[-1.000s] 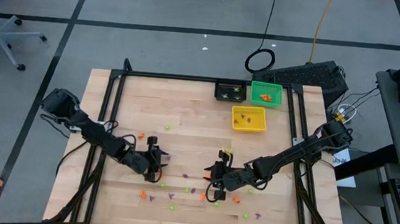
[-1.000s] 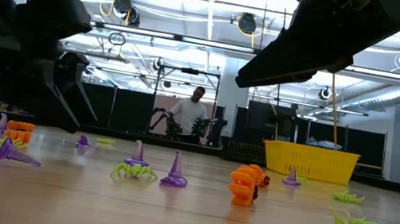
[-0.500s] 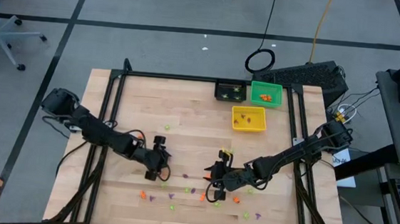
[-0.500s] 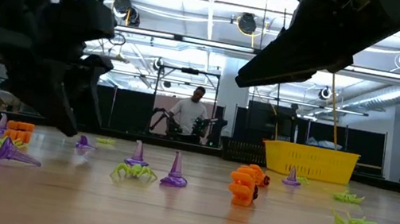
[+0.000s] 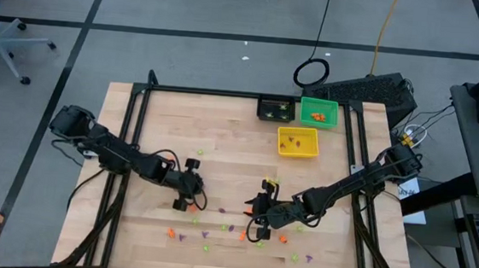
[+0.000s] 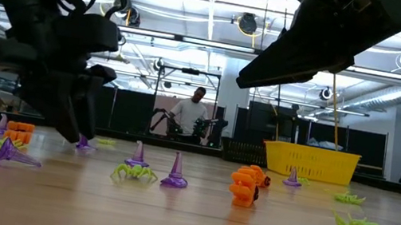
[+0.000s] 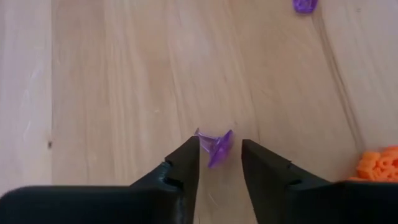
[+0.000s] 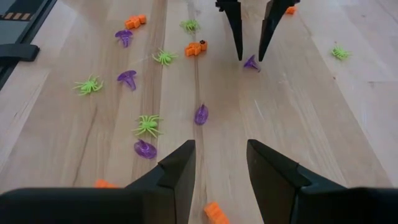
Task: Sort Halloween decoration
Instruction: Put the violet witch hat toy into the yellow basket
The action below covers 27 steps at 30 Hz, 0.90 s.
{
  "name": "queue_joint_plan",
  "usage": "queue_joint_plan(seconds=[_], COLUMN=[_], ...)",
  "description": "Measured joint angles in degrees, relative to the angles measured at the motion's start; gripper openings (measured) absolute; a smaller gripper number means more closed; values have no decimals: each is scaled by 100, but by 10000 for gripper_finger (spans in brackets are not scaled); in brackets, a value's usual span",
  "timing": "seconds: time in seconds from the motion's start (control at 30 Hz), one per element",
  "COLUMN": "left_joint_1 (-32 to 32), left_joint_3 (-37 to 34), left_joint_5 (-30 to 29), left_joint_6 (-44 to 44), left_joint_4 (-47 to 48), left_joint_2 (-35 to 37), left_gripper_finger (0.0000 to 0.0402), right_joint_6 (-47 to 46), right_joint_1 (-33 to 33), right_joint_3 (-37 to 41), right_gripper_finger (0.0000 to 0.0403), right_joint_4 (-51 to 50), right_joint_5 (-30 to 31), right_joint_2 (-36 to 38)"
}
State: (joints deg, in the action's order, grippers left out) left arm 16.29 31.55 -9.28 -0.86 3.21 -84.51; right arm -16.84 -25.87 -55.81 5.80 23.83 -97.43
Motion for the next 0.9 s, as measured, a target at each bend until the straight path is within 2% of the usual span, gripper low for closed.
queue_joint_plan(seconds=[0.17, 0.9], left_joint_1=[1, -2], left_joint_3=[0, 14], left_joint_5=[-20, 39], left_joint_6=[-120, -292], left_joint_4=[28, -200], left_joint_2=[0, -231], left_gripper_finger=[93, 85], right_joint_6=[0, 0], right_joint_1=[0, 0], right_joint_3=[0, 0], right_gripper_finger=[132, 132], right_joint_4=[0, -2], right_joint_5=[0, 4], right_joint_2=[0, 0])
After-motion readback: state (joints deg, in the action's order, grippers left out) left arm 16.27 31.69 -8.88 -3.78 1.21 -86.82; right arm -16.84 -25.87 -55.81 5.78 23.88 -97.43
